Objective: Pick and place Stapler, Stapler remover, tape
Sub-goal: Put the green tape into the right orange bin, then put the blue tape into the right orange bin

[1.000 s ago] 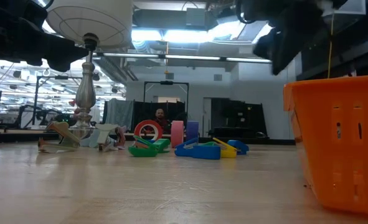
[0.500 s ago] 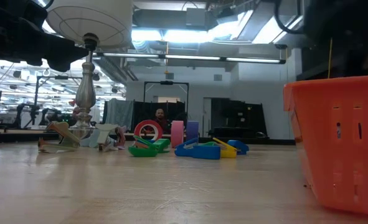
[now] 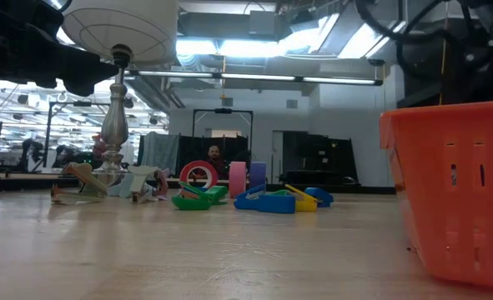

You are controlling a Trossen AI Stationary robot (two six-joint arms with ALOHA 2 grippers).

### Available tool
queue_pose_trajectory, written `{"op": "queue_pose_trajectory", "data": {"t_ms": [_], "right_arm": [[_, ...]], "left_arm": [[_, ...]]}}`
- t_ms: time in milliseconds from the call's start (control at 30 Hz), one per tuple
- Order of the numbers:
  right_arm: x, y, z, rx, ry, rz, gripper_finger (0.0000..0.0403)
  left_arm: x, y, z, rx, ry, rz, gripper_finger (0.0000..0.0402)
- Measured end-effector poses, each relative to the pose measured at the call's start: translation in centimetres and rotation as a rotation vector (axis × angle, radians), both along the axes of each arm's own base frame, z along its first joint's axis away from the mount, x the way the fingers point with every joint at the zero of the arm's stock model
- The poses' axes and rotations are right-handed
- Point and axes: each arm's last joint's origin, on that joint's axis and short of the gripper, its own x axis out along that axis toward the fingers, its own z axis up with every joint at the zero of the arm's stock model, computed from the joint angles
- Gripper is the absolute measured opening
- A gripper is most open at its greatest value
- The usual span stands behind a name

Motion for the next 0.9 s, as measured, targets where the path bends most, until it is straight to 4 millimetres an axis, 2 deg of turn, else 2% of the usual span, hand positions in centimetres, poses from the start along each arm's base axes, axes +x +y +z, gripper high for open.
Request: {"op": "queue_pose_trajectory", "data": {"t_ms": [267, 467, 567, 767, 900], "right_arm": [[-0.3, -0.7, -0.2, -0.129, -0.001, 0.002, 0.0007], [-0.3, -0.8, 0.0, -0.128, 0.002, 0.013, 0.0006], [0.3, -0.7, 0.8, -0.108, -0.031, 0.033, 0.0007], [1.7, -1.5, 3.9, -0.128, -0.080, 0.099, 0.0010], [3.2, -2.4, 5.8, -0.160, -0.201, 0.203, 0.0011]], "left_arm": [[0.0, 0.0, 0.0, 0.000, 0.000, 0.000, 0.0217], [0.0, 0.0, 0.0, 0.000, 0.000, 0.000, 0.0215], [0.0, 0.0, 0.0, 0.000, 0.000, 0.000, 0.0216], [0.0, 0.0, 0.0, 0.000, 0.000, 0.000, 0.0215], [0.0, 0.0, 0.0, 0.000, 0.000, 0.000, 0.0216]]}}
